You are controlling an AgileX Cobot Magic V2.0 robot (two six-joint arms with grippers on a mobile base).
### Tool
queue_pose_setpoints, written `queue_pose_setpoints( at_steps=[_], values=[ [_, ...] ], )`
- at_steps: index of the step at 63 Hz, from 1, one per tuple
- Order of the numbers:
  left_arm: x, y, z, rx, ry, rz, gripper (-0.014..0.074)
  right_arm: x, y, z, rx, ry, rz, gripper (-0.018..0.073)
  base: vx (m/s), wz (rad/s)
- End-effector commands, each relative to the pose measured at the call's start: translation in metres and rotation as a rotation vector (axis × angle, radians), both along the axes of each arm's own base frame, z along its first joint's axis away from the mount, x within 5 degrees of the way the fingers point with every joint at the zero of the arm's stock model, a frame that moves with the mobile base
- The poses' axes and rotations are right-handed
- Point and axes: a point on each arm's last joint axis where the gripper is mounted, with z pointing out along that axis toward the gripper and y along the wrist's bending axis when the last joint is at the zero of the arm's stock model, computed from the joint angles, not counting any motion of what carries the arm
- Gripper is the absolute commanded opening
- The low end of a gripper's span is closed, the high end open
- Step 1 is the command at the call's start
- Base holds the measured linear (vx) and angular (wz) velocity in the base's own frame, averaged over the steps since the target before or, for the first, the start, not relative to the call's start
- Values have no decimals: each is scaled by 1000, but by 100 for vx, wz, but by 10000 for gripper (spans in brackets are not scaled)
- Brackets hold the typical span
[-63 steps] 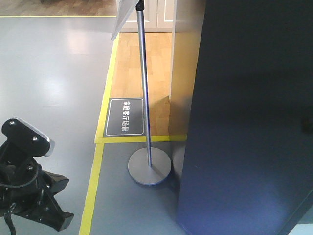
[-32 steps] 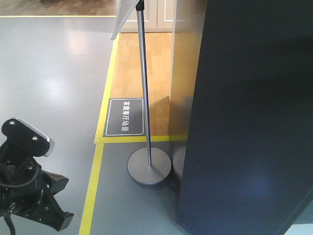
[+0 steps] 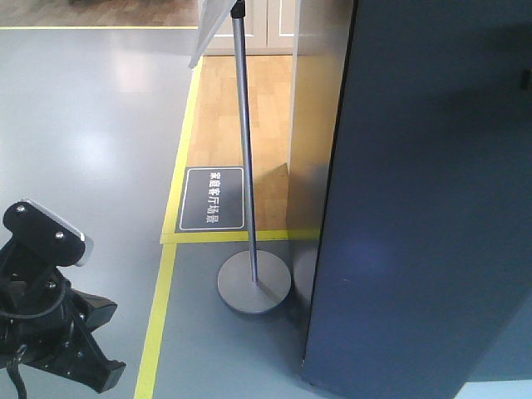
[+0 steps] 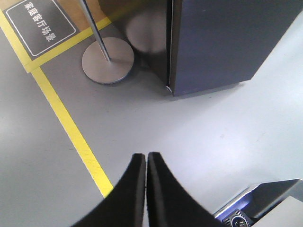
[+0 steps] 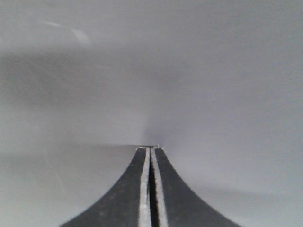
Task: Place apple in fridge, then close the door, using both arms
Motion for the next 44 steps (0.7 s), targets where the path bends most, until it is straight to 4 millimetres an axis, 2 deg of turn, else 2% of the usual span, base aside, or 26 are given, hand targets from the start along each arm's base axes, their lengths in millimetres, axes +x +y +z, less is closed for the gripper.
queue_pose_setpoints(
  at_steps=[1,24,33,44],
  values=[
    [3,-2,13,-52,-71,1,-6,14,-5,27,-49,-164,2,-4,0,0],
    [3,-2,13,-52,-71,1,-6,73,-16,14,-38,-165,-1,-4,0,0],
    [3,-2,13,-52,-71,1,-6,77,-17,14,-32,-157,-2,-4,0,0],
    [3,-2,13,-52,-70,1,-6,70,-16,17,-28,-111,-3,-4,0,0]
  ],
)
